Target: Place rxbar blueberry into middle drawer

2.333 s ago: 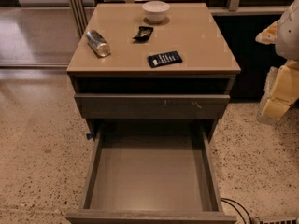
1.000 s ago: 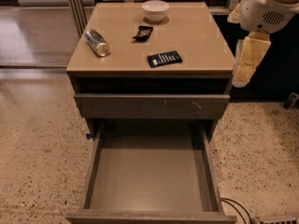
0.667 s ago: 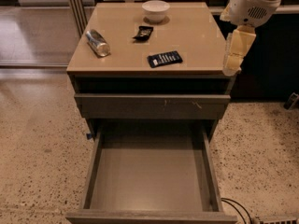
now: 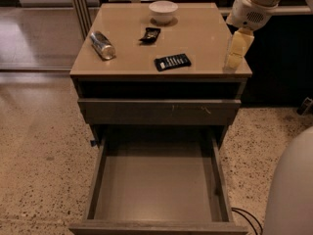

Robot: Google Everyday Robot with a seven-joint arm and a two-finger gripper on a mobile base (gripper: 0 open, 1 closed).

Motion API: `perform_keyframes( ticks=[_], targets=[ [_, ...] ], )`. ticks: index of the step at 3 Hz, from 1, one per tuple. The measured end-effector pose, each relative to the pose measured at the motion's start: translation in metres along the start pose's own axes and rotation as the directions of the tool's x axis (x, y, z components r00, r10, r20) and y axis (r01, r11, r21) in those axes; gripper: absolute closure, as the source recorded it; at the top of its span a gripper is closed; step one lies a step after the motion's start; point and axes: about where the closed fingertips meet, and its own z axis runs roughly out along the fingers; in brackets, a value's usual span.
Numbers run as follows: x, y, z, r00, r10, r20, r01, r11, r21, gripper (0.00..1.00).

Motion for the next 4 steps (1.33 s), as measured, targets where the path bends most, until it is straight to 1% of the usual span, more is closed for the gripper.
perform_keyframes(
  ticks=[1, 2, 3, 4],
  targets=[
    [-0.015, -0.02, 0.009, 0.999, -0.038, 0.018, 0.038, 0.9992, 0.01, 0.0],
    [-0.045, -0.041, 0.031, 0.994, -0.094, 0.054, 0.094, 0.9955, 0.008, 0.0],
    [-0.076, -0.055, 0.05, 0.986, -0.142, 0.086, 0.142, 0.9898, 0.009, 0.0],
    [-0.089, -0.059, 0.075, 0.983, -0.161, 0.092, 0.164, 0.9863, -0.02, 0.0]
  ],
)
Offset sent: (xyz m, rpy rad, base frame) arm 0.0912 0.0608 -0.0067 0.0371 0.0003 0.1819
